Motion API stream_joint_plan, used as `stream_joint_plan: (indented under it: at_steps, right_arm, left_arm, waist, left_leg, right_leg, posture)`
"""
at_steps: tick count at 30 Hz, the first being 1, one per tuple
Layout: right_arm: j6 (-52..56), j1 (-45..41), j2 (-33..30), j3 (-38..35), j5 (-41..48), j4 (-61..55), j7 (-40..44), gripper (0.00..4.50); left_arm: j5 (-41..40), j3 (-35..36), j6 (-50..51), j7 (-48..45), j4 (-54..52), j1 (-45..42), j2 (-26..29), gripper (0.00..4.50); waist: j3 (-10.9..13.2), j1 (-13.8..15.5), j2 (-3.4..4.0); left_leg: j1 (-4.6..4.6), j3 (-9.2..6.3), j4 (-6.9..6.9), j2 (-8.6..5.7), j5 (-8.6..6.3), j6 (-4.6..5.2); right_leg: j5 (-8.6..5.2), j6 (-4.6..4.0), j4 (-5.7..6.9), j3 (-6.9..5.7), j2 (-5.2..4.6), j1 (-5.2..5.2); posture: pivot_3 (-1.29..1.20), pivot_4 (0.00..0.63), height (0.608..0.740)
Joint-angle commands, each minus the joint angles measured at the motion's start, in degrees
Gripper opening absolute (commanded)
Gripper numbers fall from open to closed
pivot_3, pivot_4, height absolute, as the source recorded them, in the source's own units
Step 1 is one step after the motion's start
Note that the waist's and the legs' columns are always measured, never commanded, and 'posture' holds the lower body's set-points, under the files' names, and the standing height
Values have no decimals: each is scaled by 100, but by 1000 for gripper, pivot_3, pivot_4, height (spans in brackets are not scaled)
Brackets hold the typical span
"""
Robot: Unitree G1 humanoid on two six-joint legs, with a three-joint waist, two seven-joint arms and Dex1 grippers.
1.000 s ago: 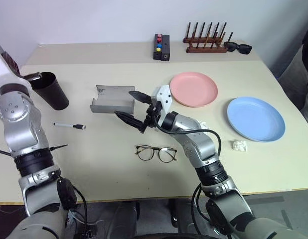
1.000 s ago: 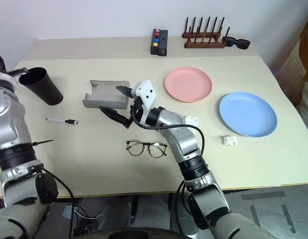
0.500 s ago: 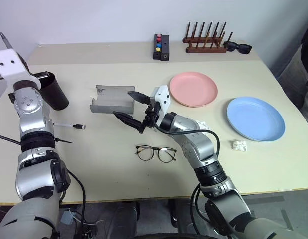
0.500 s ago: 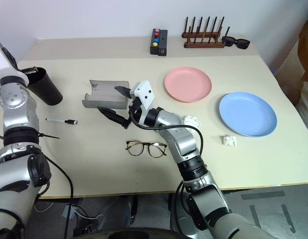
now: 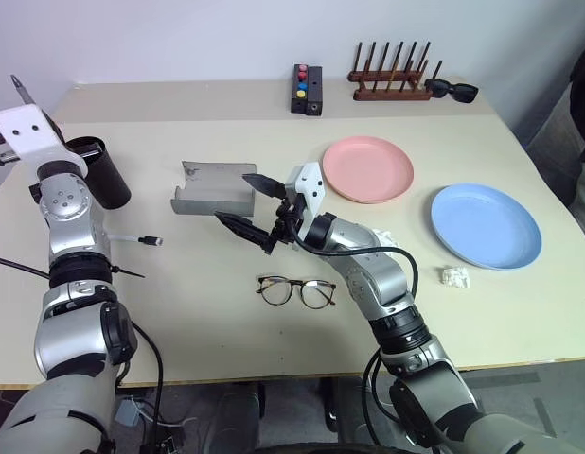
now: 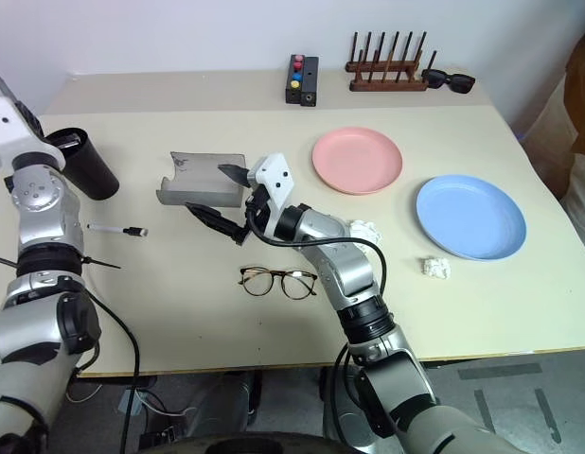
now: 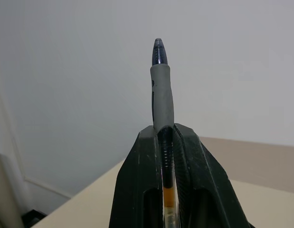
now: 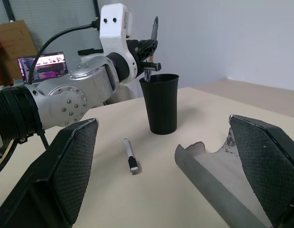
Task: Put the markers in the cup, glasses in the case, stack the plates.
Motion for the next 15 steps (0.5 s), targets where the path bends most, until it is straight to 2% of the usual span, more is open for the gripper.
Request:
stream_joint_plan:
  at_steps: [1, 3, 7, 15]
  right_arm:
    - [-119, -35, 53, -32, 76, -209, 42, 4500]
    - [-121, -36, 59, -29, 72, -207, 45, 4500]
    - [-122, -34, 67, -24, 66, -209, 48, 4500]
    - [-113, -28, 71, -22, 71, -214, 50, 4500]
  left_arm:
    - [-119, 8, -73, -46, -203, -39, 40, 436]
    - [-126, -9, -40, -25, -235, -22, 24, 1276]
    - [-75, -35, -13, 86, -269, 0, 0, 3288]
    - [-108, -26, 25, 68, -383, 57, -61, 3288]
  waist:
    - [0, -1, 0]
    - [0, 2, 0]
    - [0, 2, 0]
    - [0, -1, 0]
  left_leg:
    - [0, 0, 0, 0, 0, 0]
    - [0, 0, 0, 0, 0, 0]
    - [0, 0, 0, 0, 0, 0]
    - [0, 0, 0, 0, 0, 0]
  right_leg:
    - [0, 0, 1, 0, 0, -1]
    - [0, 0, 1, 0, 0, -1]
    - [0, 0, 1, 0, 0, -1]
    - [0, 0, 2, 0, 0, -1]
  posture:
    - [0, 150, 740]
    - [0, 150, 740]
    - [0, 150, 740]
    - [0, 150, 740]
